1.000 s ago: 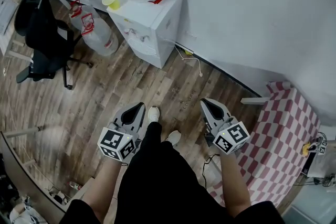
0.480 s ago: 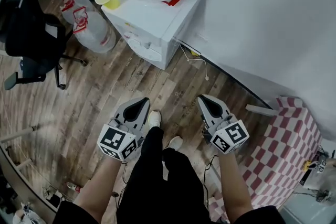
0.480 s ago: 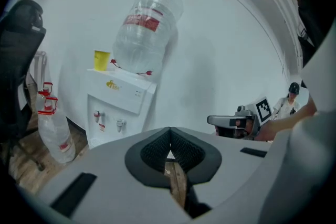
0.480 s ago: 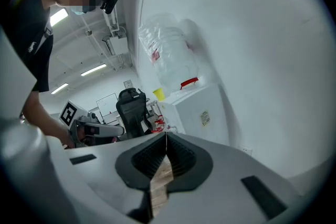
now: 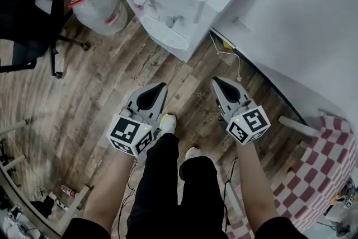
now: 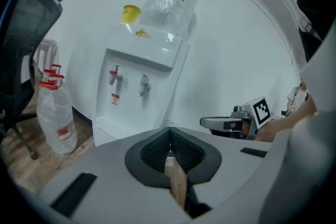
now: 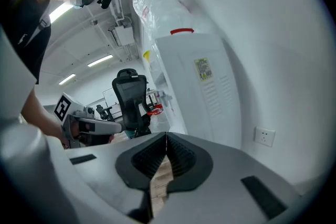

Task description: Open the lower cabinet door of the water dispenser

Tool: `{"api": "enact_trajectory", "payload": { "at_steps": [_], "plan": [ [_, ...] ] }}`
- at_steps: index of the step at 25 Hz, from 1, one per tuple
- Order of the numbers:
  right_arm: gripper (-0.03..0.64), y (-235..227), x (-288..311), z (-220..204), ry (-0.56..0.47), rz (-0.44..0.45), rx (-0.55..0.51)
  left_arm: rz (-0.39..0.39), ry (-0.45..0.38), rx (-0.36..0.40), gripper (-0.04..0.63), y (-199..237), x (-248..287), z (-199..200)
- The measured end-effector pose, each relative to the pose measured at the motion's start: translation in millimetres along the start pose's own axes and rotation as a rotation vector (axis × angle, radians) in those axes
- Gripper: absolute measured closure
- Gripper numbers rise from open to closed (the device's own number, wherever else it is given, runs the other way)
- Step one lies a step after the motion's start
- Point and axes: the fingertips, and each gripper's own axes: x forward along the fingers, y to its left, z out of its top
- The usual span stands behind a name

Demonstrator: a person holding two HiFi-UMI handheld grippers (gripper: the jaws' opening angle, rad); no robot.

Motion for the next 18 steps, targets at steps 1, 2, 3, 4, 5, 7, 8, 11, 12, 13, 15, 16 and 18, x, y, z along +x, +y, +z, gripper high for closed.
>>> {"api": "enact_trajectory", "payload": {
  "at_steps": [1,2,3,4,5,7,8,11,12,13,15,16,18],
  "plan": [
    [0.594,-5.1,7.3,-14.1,0.001,0.007,-0.010,0.003,-0.006,0.001,0.581,6.4,7.1,-13.6],
    [0.594,-10.8,13.9,-27.5,0.000,0.011,-0.018,0.004,-0.012,0.003,0.581,12.4,14.4,-27.2],
    [0.594,-17.1,20.0,-40.3,-0.003,0.013,-0.026,0.003,-0.017,0.006,0.581,18.3,21.5,-40.6],
    [0.594,-23.8,26.0,-52.6,-0.006,0.012,-0.033,0.002,-0.022,0.009,0.581,24.5,28.4,-53.9],
    [0.594,-30.7,32.3,-64.2,-0.010,0.012,-0.040,0.004,-0.029,0.010,0.581,31.6,35.2,-66.9],
    [0.594,-44.4,46.3,-85.2,-0.026,0.018,-0.057,0.014,-0.047,0.011,0.581,47.6,48.8,-90.6],
    [0.594,-51.3,53.7,-95.0,-0.036,0.023,-0.066,0.019,-0.058,0.016,0.581,55.5,55.8,-101.0],
    [0.594,-71.3,77.0,-121.9,-0.065,0.033,-0.100,0.021,-0.088,0.050,0.581,76.6,77.3,-127.0],
    [0.594,-77.3,85.5,-129.6,-0.075,0.035,-0.114,0.019,-0.097,0.062,0.581,84.3,84.3,-134.4],
    [0.594,-82.4,94.0,-136.9,-0.085,0.038,-0.127,0.019,-0.106,0.074,0.581,92.2,90.6,-141.5],
    [0.594,-89.3,108.1,-151.3,-0.099,0.047,-0.145,0.027,-0.117,0.090,0.581,106.4,99.7,-155.6],
    [0.594,-92.1,113.4,-158.2,-0.103,0.051,-0.151,0.033,-0.122,0.095,0.581,112.0,102.9,-161.7],
    [0.594,-98.4,122.1,-168.9,-0.115,0.053,-0.158,0.042,-0.136,0.102,0.581,121.3,109.4,-171.3]
  ]
}}
